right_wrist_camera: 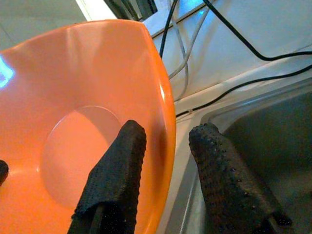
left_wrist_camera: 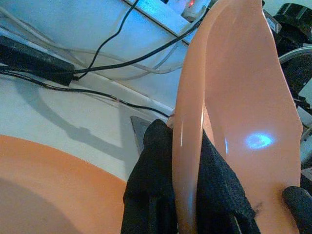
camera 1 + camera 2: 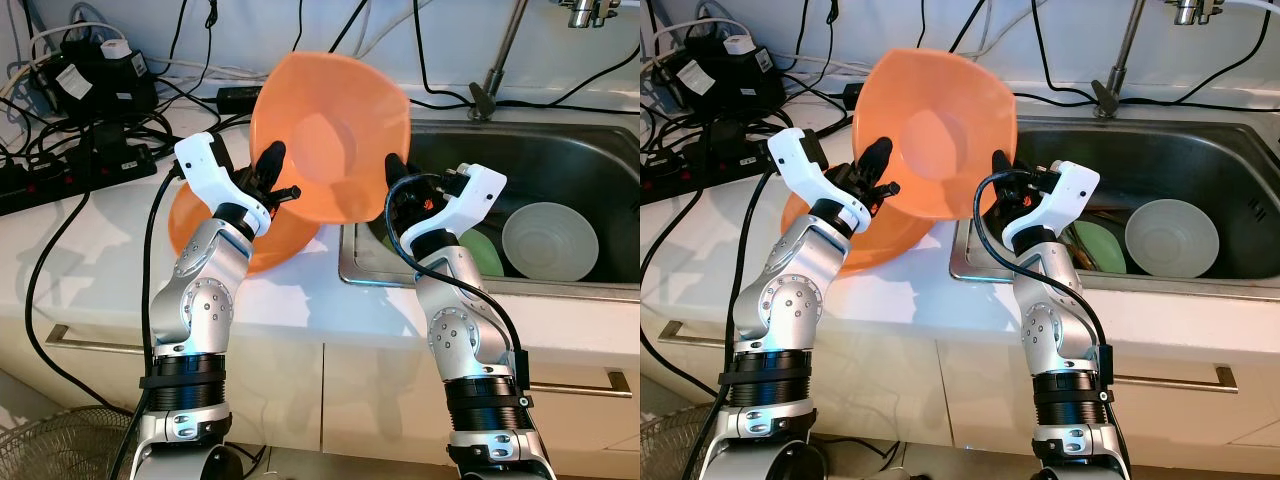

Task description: Kitchen organization

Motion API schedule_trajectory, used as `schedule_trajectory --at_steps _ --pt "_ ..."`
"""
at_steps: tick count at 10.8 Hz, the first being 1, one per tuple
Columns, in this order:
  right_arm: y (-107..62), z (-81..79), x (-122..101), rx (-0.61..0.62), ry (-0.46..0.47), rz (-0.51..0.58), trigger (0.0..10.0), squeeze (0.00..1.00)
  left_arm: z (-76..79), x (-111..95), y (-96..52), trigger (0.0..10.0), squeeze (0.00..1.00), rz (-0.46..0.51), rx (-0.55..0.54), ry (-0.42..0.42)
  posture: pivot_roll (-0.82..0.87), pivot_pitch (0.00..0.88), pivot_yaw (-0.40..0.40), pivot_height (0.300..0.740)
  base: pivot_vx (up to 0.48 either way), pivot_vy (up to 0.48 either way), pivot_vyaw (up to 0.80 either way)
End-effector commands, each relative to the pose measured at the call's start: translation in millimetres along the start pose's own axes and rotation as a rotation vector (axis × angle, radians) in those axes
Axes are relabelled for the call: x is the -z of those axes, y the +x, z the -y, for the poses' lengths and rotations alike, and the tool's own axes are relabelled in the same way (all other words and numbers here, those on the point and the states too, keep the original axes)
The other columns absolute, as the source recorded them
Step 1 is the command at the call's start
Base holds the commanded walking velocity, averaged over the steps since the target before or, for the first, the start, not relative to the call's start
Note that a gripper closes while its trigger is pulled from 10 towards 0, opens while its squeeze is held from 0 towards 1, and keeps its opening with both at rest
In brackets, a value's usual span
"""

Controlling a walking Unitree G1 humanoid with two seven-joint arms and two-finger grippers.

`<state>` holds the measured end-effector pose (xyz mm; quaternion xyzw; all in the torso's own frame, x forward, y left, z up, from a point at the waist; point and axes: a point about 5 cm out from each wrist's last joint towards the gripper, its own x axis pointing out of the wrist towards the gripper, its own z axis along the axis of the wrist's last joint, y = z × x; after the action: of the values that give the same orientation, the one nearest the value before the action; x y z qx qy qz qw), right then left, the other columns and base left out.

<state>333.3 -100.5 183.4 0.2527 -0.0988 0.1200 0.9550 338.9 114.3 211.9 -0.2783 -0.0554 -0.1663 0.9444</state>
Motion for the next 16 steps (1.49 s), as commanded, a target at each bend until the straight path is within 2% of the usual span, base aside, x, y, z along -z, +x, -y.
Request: schedule_trajectory --at_steps 1,4,5,6,11,13,14,16 --pt "0.4 -2.9 -5 -0.008 0.002 0.015 10.0 0.0 8.4 -8 -0.1 10.0 0.0 0.046 0.052 0.001 0.08 0.0 0.062 0.74 0.0 0.0 0.0" --pt "-0.2 -4.8 -4 -0.003 0.043 0.012 10.0 0.0 14.0 -4 -2.0 10.0 0.0 0.021 0.105 -0.001 0.08 0.0 0.062 0.74 0.0 0.0 0.0" --pt "-0.1 -4.2 -4 0.008 0.079 0.015 3.8 0.0 15.2 -2 -2.4 10.0 0.0 0.012 0.113 -0.001 0.08 0.0 0.061 0.74 0.0 0.0 0.0" --pt "0.2 -3.9 -5 0.011 0.101 0.017 0.0 0.0 15.1 -1 -2.1 10.0 0.0 0.011 0.112 -0.002 0.08 0.0 0.061 0.74 0.0 0.0 0.0" --pt "1.1 -2.4 -6 0.016 0.177 0.01 0.0 0.0 15.3 -1 -1.2 10.0 0.0 0.012 0.11 0.007 0.08 0.0 0.052 0.74 0.0 0.0 0.0" --pt "0.6 -5.3 -5 -0.012 0.183 -0.007 0.0 0.0 15.9 2 -1.4 10.0 0.0 0.002 0.113 0.039 0.08 0.0 0.05 0.74 0.0 0.0 0.0" --pt "0.6 -5.8 -5 -0.014 0.191 -0.007 0.0 0.0 16.6 3 -1.4 10.0 1.0 -0.001 0.12 0.038 0.08 0.0 0.051 0.74 0.0 0.0 0.0" --pt "2.8 -3.4 -9 0.008 0.227 0.007 0.0 0.0 16.8 5 -1.8 10.0 1.0 -0.014 0.122 0.038 0.08 0.0 0.051 0.74 0.0 0.0 0.0"
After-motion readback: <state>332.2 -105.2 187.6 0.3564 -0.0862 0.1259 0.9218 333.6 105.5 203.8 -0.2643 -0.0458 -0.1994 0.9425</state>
